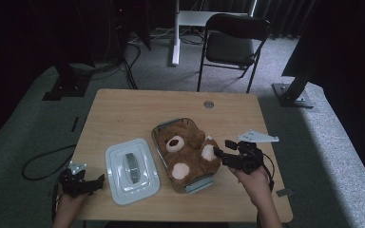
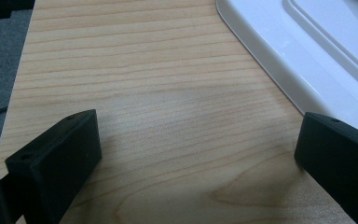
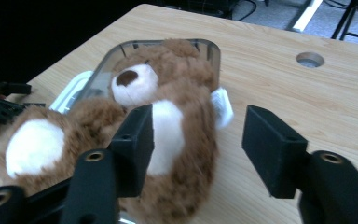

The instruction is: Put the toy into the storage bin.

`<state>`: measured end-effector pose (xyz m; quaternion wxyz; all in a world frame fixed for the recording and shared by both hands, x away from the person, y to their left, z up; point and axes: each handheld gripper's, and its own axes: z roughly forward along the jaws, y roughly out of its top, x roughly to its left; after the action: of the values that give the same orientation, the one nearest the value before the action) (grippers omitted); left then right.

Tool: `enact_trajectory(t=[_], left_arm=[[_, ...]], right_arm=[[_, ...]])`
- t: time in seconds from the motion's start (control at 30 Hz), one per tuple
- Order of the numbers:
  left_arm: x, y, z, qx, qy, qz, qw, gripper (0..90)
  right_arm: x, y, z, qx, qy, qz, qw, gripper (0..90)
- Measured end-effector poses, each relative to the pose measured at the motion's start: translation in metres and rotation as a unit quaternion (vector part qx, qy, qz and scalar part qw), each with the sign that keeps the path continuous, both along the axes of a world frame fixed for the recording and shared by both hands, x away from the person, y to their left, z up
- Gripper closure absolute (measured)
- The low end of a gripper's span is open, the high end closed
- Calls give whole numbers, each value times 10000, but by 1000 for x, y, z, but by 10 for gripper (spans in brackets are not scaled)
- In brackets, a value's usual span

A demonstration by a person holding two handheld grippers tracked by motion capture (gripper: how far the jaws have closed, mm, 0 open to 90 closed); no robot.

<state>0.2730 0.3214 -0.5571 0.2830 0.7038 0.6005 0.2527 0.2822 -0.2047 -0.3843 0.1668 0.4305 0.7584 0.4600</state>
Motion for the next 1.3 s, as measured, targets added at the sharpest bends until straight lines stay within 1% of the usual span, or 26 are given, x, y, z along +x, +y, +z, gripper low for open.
enact_trajectory(t=[0.03, 0.1, 0.17, 0.23, 0.3, 0.4, 0.53, 0.63, 0.7, 0.77, 0.83, 0.9, 0.97, 1.0, 1.03, 1.07, 1.1, 1.13, 1.2, 1.27, 1.3], left_arm=[[0, 0, 0, 4, 7, -1, 10000, 11], [0, 0, 0, 3, 5, -1, 10000, 11], [0, 0, 0, 3, 8, 1, 10000, 10], [0, 0, 0, 2, 7, 1, 10000, 10], [0, 0, 0, 3, 7, 1, 10000, 10], [0, 0, 0, -4, 1, 5, 10000, 10], [0, 0, 0, -5, 1, 7, 10000, 10], [0, 0, 0, -5, 0, 6, 10000, 11], [0, 0, 0, -7, -2, 7, 10000, 10], [0, 0, 0, 2, 5, 0, 10000, 10], [0, 0, 0, 3, 5, 0, 10000, 10], [0, 0, 0, 3, 5, 0, 10000, 11], [0, 0, 0, 1, 1, 0, 10000, 10], [0, 0, 0, 0, 0, 0, 10000, 10], [0, 0, 0, 0, 0, 0, 10000, 10], [0, 0, 0, -1, -1, 1, 10000, 10], [0, 0, 0, -1, -2, 1, 10000, 10], [0, 0, 0, -2, -2, 2, 10000, 10], [0, 0, 0, -5, -6, 5, 10000, 10], [0, 0, 0, -4, -6, 4, 10000, 10], [0, 0, 0, -9, -11, 9, 10000, 10]], right_arm=[[-1, -2, 0, 4, -9, -13, 10000, 475], [-4, -5, -1, -17, -31, -26, 10000, 502], [-5, -6, -3, -89, -58, -59, 9999, 518], [-4, -5, -6, -95, -8, -28, 10000, 539], [-1, -3, -10, -159, 48, -5, 9999, 548], [4, 2, -18, -180, 159, 65, 9997, 602], [8, 4, -24, -124, 199, 88, 9997, 740], [11, 7, -27, -151, 248, 101, 9995, 789], [12, 8, -28, -164, 269, 114, 9994, 791], [15, 12, -30, -180, 345, 212, 9990, 804], [17, 18, -33, -222, 371, 296, 9986, 805], [19, 25, -36, -322, 411, 373, 9979, 807], [21, 31, -39, -460, 432, 372, 9973, 807], [21, 31, -39, -460, 432, 372, 9973, 807], [24, 36, -42, -566, 473, 378, 9966, 807], [26, 38, -43, -617, 497, 382, 9961, 808], [26, 38, -43, -617, 497, 382, 9961, 808], [29, 39, -44, -662, 565, 423, 9953, 807], [32, 40, -45, -812, 614, 512, 9935, 812], [33, 41, -45, -842, 642, 526, 9930, 816], [36, 44, -46, -994, 684, 577, 9910, 830]])
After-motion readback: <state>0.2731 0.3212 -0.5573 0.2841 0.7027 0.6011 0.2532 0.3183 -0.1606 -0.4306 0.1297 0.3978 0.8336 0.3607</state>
